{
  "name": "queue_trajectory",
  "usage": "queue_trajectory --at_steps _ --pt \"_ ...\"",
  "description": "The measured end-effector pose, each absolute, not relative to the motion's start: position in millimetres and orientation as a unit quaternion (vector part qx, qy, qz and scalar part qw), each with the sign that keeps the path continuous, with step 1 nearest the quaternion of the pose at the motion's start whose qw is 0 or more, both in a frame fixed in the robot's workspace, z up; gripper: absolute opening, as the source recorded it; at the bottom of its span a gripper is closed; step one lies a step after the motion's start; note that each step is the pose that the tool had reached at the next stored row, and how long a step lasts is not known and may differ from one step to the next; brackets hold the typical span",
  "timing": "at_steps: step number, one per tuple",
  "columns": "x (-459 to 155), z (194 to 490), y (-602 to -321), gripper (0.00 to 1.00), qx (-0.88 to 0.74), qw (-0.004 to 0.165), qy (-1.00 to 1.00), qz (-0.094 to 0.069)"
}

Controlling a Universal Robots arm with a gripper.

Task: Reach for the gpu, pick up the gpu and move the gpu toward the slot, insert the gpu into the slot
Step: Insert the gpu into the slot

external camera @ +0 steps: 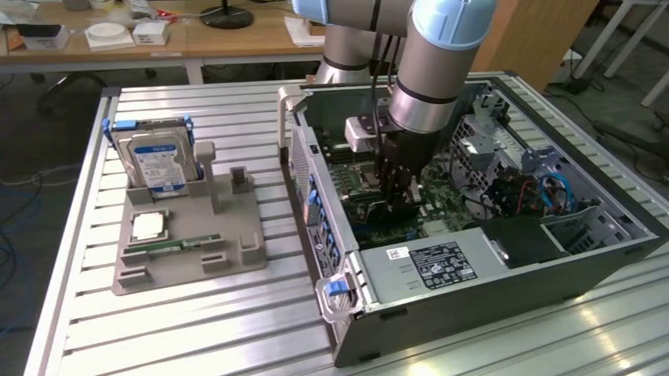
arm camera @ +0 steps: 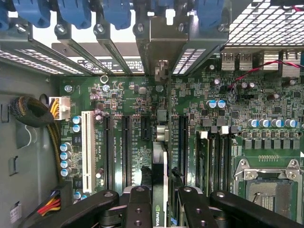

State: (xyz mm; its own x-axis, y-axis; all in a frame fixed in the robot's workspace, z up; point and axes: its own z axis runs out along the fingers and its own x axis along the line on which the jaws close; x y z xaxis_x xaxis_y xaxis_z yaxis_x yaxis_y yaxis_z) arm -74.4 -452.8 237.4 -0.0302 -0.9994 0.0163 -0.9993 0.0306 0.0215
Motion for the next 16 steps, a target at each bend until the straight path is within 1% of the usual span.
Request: queue_trajectory --at_steps 16 --pt "-74.4 237.4 -452.8 0.26 0.696 0.013 -0.718 -0.002"
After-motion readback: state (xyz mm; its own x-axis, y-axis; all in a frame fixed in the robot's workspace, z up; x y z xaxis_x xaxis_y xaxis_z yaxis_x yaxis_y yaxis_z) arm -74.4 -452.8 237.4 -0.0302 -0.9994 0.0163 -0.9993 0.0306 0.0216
